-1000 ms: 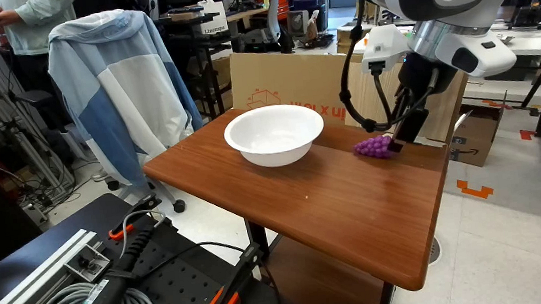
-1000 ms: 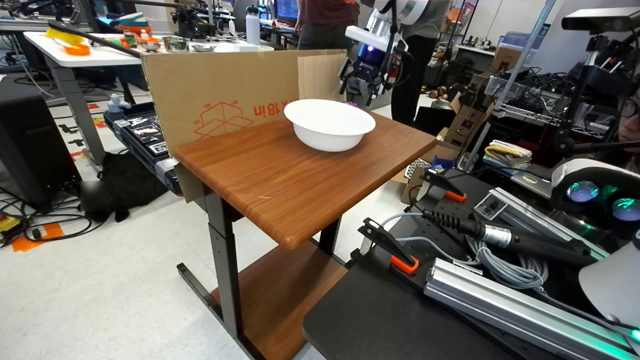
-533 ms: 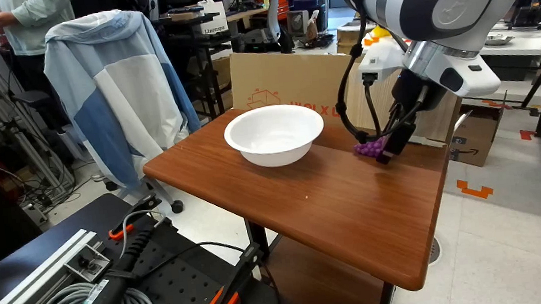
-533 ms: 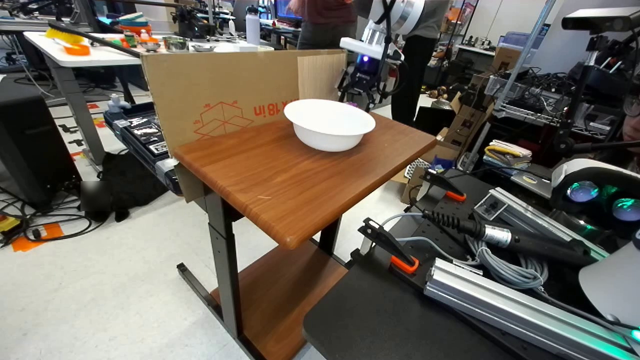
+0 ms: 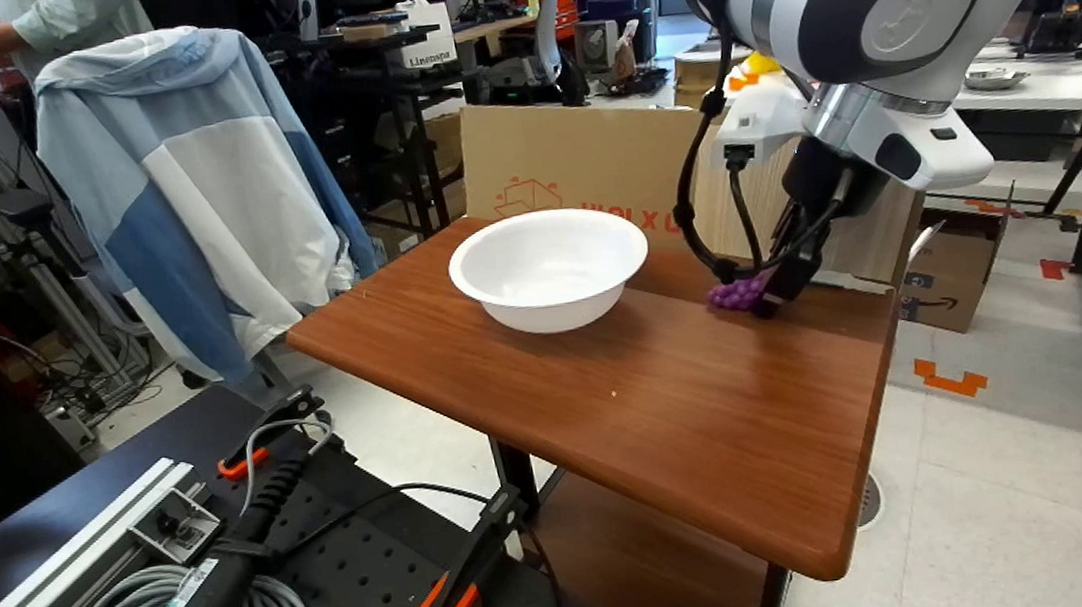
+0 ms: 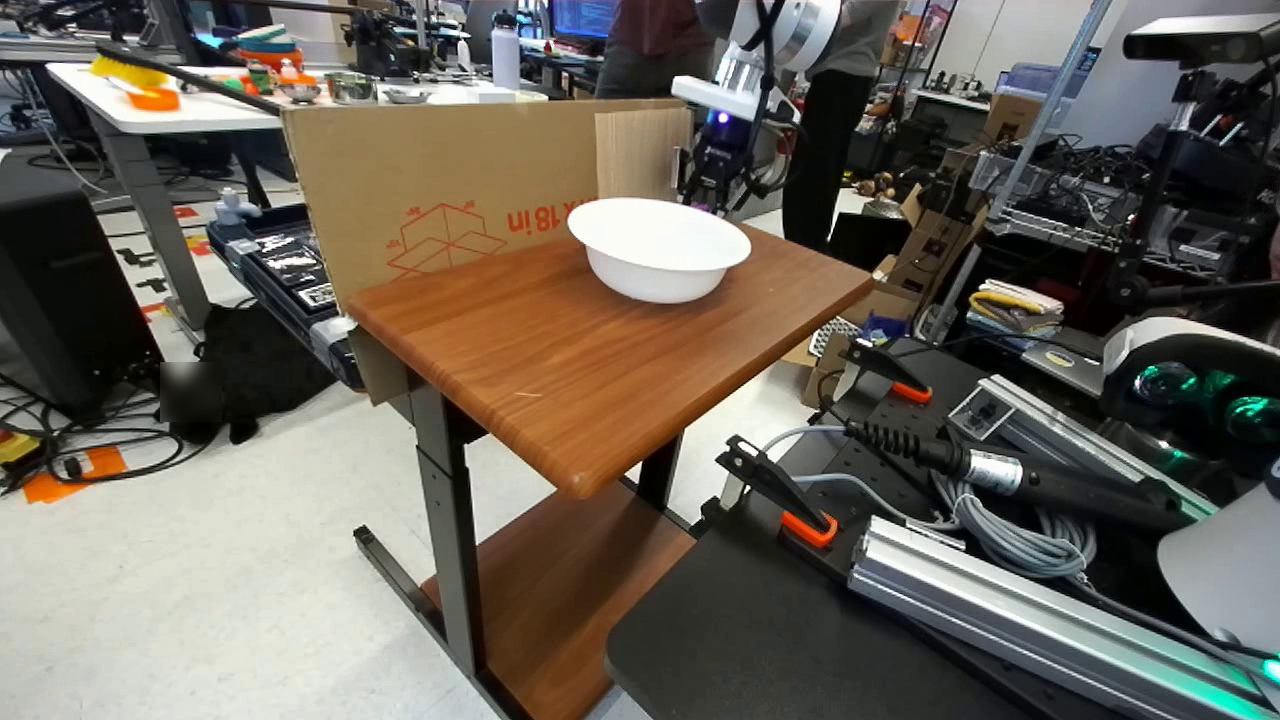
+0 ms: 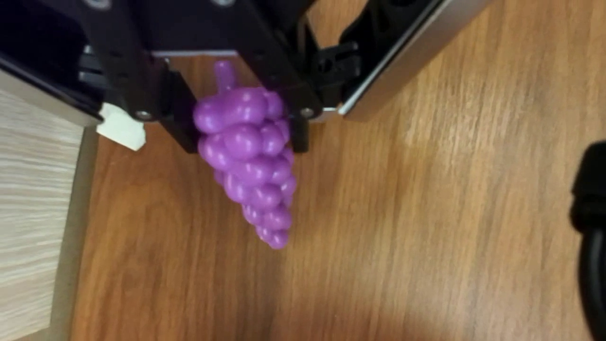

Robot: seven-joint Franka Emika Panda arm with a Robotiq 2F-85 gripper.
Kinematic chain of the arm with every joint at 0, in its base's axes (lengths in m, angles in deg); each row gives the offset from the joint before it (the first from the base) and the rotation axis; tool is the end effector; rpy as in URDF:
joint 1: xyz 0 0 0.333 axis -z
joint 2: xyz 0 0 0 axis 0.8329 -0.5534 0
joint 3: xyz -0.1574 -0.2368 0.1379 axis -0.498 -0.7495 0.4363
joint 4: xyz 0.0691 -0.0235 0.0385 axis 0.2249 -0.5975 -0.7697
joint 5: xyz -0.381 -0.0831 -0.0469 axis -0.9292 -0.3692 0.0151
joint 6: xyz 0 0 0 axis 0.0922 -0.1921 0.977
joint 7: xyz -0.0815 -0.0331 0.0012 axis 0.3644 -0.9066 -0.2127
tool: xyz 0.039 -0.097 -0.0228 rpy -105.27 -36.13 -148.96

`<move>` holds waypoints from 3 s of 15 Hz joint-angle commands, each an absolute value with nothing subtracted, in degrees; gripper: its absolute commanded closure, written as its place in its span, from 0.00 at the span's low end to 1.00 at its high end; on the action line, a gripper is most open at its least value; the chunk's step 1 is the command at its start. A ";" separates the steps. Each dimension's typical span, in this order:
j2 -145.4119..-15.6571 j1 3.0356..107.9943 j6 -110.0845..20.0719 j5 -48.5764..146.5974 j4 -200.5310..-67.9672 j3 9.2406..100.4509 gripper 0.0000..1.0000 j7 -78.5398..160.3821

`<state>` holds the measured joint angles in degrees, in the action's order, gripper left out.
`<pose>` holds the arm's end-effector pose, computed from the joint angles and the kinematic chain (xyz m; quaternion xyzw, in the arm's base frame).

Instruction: Pick up the purple toy from the table and put it in the white dish.

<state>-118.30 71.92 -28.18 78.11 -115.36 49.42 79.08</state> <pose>0.6830 -0.2607 0.1677 -0.7657 0.6264 0.0960 0.1099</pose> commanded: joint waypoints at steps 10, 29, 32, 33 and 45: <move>-99.41 71.54 -30.28 78.48 -132.72 52.19 0.78 59.82; -86.39 62.84 -31.71 81.62 -153.23 57.19 0.78 50.60; -87.08 62.80 -33.72 80.91 -152.32 56.88 0.78 51.07; -87.43 62.78 -34.20 80.58 -151.87 56.68 0.78 51.52; -82.10 63.65 -25.24 79.17 -154.16 54.97 0.00 50.88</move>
